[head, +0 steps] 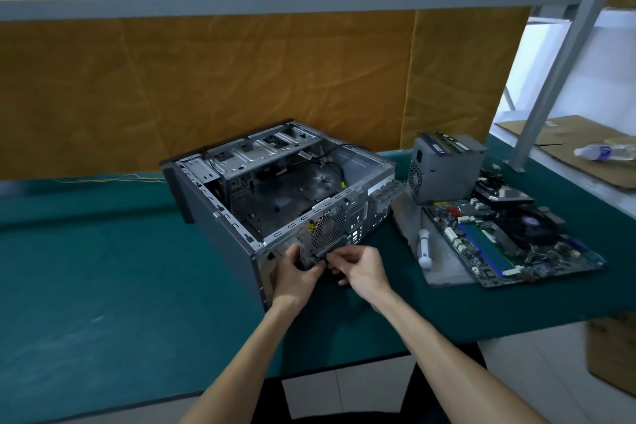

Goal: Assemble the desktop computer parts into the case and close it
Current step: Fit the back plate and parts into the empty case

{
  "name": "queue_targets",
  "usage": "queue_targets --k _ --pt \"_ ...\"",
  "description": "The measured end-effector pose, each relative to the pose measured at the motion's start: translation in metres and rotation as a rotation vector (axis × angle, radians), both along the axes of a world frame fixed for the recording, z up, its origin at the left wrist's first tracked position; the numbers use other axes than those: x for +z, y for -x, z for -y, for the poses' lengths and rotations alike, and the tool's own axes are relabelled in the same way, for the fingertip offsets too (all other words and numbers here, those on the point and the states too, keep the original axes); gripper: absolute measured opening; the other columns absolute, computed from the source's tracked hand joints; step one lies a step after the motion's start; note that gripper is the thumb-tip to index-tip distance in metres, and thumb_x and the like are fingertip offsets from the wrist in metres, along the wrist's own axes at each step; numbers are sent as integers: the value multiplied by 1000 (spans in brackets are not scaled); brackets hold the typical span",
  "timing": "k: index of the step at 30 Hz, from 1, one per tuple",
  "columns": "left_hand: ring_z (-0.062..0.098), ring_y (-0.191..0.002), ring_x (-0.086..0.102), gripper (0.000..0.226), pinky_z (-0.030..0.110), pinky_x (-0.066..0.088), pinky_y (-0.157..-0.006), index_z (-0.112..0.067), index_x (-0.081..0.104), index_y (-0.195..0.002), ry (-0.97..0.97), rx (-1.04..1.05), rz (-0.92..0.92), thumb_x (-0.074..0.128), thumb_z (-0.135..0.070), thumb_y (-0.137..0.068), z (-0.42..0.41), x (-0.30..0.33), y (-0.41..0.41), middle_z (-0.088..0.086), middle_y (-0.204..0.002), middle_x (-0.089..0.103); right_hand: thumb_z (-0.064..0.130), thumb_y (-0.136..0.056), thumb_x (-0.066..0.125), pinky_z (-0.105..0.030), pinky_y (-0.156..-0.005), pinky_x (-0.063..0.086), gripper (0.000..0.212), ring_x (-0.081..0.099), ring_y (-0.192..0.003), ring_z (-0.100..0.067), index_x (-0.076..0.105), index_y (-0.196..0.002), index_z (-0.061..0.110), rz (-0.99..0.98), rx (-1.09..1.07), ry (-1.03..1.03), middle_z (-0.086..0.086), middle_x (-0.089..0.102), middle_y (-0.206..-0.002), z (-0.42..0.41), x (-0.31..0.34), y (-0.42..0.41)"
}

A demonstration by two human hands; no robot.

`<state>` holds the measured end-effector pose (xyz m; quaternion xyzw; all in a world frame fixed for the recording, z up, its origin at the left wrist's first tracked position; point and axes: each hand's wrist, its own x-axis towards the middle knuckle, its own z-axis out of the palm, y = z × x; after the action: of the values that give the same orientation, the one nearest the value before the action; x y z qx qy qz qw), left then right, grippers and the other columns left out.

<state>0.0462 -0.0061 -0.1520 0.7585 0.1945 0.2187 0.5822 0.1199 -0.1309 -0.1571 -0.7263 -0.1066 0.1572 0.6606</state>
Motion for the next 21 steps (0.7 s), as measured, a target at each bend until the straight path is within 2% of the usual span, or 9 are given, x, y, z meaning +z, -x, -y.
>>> queue_targets --k 8,13,17,21 --pt "-2 -82 70 25 13 52 -76 -18 71 -100 -23 46 -8 84 -11 -80 3 0 -2 -14 -87 76 4 -90 75 -25 -48 52 3 66 -62 -10 75 -88 5 26 20 -17 -6 72 -71 0 -2 -4" --pt "-10 -80 67 25 11 50 -74 -25 70 -96 -36 47 -7 85 -16 -78 1 -4 -4 -24 -84 74 4 -87 78 -24 -48 51 10 67 -64 -14 76 -82 13 48 -16 -20 -6 75 -74 -2 -6 -4" --pt "6 -89 72 29 37 58 -89 -24 69 -100 -27 36 -35 83 -13 -76 -2 -8 -6 -14 -89 77 4 -85 80 -25 -48 52 16 67 -61 -14 75 -77 16 60 -38 -12 -2 75 -71 -3 -8 -5" --pt "8 -89 71 28 42 58 -90 -27 69 -97 -33 41 -27 84 -17 -75 -2 -10 -6 -15 -88 76 4 -83 81 -29 -61 59 20 72 -66 -17 77 -74 21 185 -47 17 0 76 -73 -3 -10 -4"
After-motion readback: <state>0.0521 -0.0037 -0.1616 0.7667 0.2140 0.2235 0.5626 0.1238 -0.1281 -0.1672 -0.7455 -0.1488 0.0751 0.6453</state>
